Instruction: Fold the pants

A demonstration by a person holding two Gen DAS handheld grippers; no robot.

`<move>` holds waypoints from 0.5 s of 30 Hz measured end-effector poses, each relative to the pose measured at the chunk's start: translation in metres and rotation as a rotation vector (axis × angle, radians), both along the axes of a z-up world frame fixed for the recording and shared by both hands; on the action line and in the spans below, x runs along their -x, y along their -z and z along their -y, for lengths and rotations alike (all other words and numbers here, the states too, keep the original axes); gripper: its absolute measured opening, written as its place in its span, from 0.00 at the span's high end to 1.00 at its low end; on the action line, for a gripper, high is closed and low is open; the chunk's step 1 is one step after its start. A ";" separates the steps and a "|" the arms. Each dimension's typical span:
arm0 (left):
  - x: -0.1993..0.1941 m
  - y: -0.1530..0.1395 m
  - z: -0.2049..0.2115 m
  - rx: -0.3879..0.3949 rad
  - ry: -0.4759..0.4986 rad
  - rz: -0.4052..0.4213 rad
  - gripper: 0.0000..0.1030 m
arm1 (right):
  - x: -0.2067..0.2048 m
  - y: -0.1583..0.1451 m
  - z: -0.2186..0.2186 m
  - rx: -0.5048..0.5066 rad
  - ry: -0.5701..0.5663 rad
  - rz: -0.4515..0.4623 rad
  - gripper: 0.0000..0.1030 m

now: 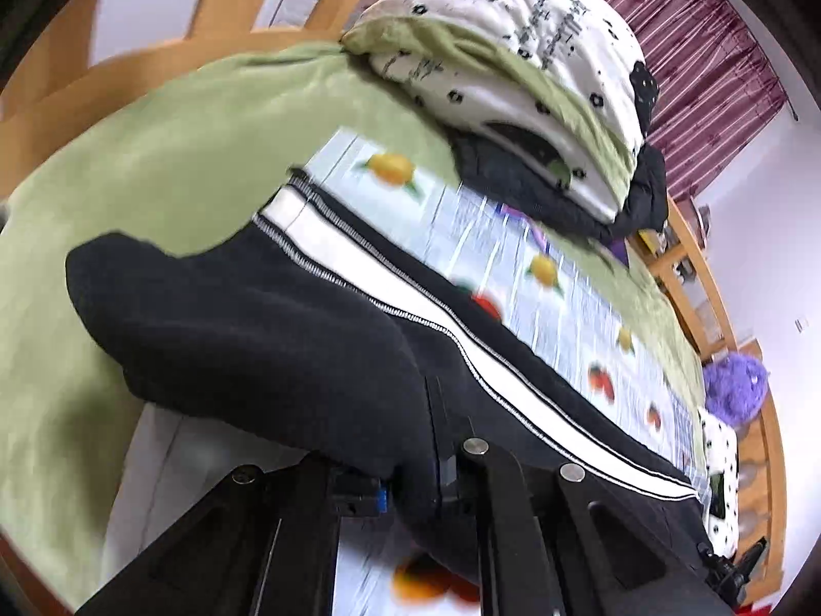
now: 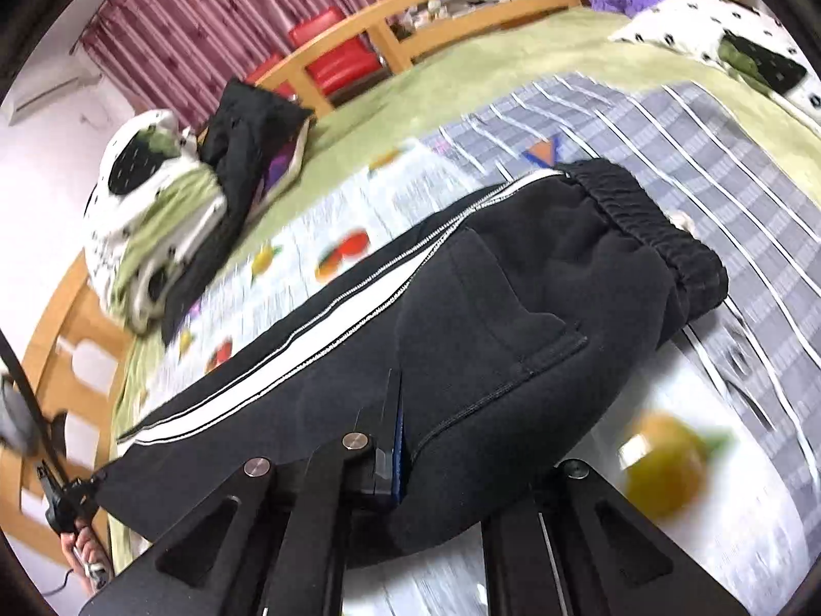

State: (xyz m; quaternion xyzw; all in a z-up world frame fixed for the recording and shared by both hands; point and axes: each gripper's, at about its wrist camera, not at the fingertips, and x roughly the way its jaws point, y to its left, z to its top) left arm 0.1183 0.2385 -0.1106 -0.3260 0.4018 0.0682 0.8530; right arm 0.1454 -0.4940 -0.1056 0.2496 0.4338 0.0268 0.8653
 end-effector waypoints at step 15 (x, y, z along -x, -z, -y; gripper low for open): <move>0.052 0.017 0.028 -0.275 0.005 -0.193 0.43 | 0.083 0.034 0.052 0.040 0.146 0.028 0.47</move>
